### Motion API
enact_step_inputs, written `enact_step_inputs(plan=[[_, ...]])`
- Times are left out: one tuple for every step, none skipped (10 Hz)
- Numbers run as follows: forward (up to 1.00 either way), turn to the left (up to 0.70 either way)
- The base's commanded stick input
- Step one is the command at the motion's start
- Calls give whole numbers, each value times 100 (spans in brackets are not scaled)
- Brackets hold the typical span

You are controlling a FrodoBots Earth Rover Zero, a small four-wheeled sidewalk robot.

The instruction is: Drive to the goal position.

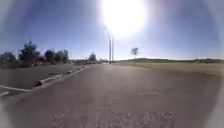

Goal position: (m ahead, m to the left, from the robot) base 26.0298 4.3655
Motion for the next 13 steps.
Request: enact_step_inputs(plan=[[100, -1], [100, -19], [100, -30], [100, -2], [100, -1], [100, 0], [100, 0], [100, 0], [100, 0], [100, 0], [100, 0], [100, 0], [100, 0]])
